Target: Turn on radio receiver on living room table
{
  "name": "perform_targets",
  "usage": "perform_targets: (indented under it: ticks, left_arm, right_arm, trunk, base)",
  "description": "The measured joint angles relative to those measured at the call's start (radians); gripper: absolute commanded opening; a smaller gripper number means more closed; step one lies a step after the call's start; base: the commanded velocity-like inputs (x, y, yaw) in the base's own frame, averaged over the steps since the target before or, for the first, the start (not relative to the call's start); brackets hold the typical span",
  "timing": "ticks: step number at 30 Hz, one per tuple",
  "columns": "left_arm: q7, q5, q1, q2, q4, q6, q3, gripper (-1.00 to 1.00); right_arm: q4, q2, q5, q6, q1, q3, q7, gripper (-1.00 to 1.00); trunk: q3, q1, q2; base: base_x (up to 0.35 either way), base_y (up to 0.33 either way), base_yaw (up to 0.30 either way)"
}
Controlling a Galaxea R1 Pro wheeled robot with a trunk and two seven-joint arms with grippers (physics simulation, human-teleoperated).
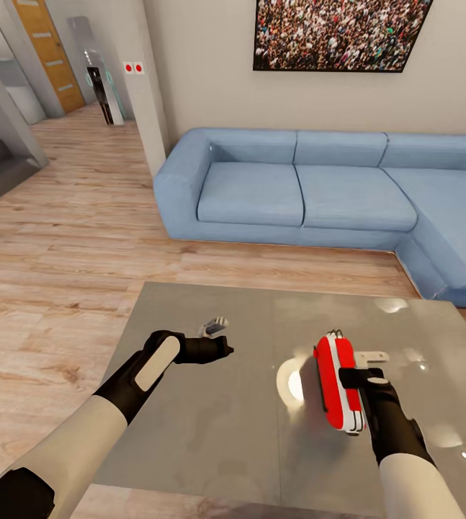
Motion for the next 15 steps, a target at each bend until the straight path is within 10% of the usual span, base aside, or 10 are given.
perform_targets:
  ticks: [15]
  left_arm:
    - [0.0, 0.0, 0.0, 0.0, 0.0, 0.0, 0.0, -1.0]
  right_arm:
    - [0.032, 0.0, 0.0, -0.028, -0.001, 0.0, -0.006, -1.0]
  trunk:
    - [0.0, 0.0, 0.0]
  base:
    - [0.0, 0.0, 0.0]
